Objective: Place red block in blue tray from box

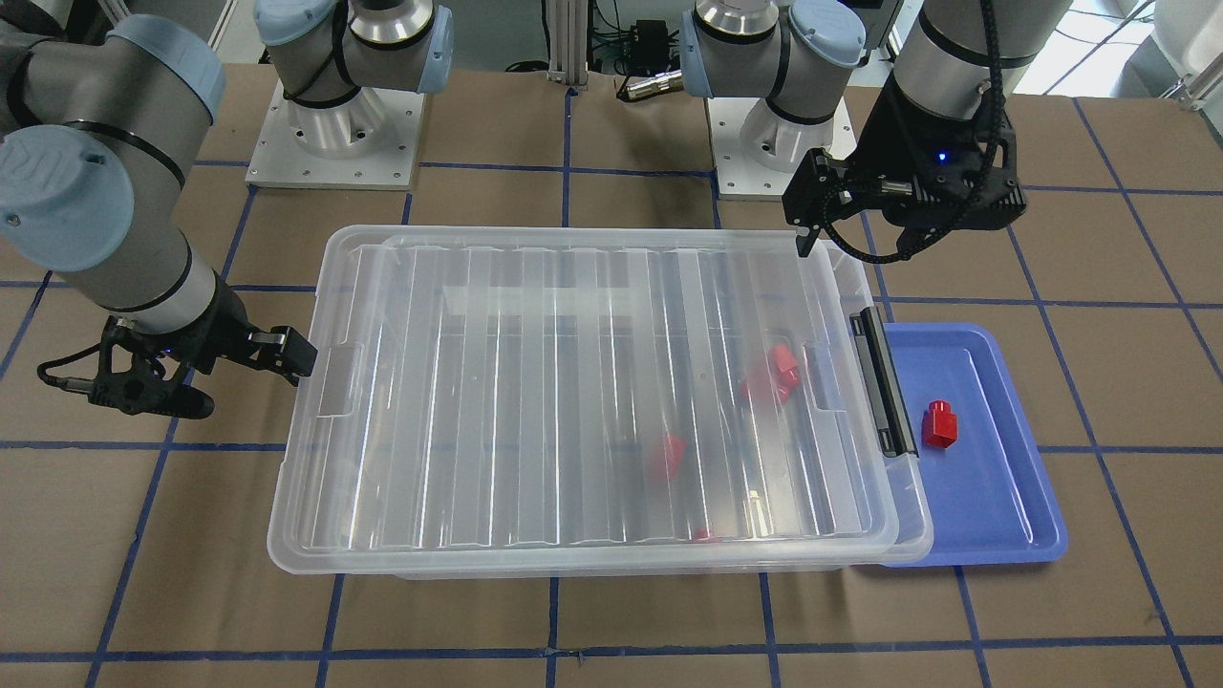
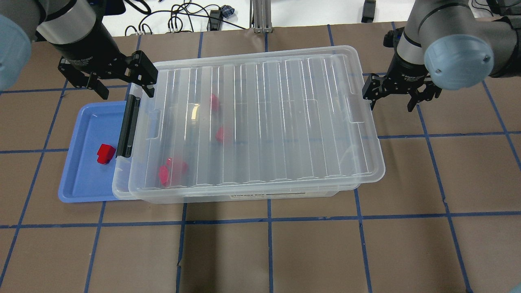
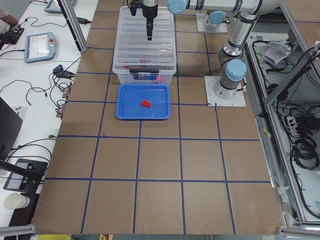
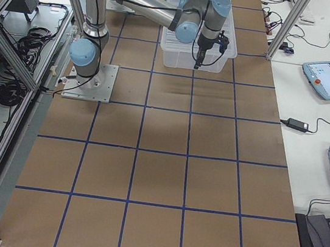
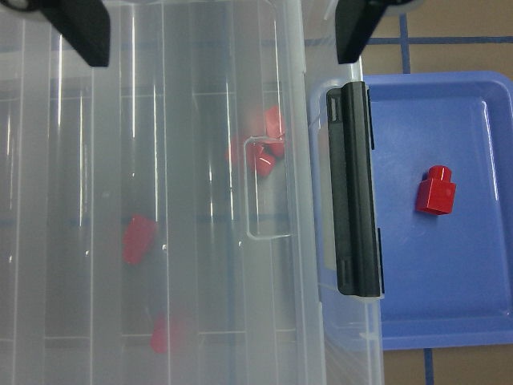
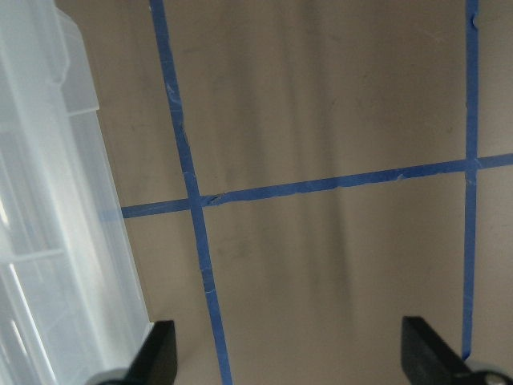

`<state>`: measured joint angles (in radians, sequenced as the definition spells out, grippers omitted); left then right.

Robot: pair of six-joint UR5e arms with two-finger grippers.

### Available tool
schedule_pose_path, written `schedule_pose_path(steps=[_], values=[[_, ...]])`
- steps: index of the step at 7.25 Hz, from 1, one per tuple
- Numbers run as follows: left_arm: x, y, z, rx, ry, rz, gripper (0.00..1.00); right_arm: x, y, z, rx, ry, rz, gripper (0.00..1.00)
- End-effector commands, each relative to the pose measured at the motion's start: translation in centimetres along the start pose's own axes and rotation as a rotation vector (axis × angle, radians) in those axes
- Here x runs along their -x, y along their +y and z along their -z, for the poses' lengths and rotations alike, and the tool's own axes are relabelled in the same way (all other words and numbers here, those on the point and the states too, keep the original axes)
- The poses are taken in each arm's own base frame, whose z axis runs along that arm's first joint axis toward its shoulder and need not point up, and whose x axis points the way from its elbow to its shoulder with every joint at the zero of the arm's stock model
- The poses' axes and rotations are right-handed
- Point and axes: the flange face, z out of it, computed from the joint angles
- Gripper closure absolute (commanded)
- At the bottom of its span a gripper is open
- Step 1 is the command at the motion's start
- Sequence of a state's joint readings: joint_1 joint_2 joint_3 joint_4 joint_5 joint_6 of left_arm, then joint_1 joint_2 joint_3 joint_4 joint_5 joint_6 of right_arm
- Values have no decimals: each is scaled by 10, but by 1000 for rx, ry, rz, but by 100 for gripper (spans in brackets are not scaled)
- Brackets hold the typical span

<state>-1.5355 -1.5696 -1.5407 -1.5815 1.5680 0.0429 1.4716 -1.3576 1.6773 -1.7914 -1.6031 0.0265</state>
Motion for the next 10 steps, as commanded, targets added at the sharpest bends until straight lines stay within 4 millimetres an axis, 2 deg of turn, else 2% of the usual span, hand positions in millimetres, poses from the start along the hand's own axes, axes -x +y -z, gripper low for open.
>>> schedule_pose_path(steps=[1,5,6,8,10], values=[[0,3,2,-4,-1,-2,0,9,2,0,-1,-3,0,0],[0,4,3,-5,-1,-2,0,9,2,3,-4,-3,1,0],[0,3,4,-7,-2,-2,0,8,2,10,-19,-4,7,0],[0,5,3,-4,-1,-3,0,4,5,65,-75,-3,-2,0],[-1,7,8,-16,-2,-3,0,0,8,109,3,-1,-12,0]])
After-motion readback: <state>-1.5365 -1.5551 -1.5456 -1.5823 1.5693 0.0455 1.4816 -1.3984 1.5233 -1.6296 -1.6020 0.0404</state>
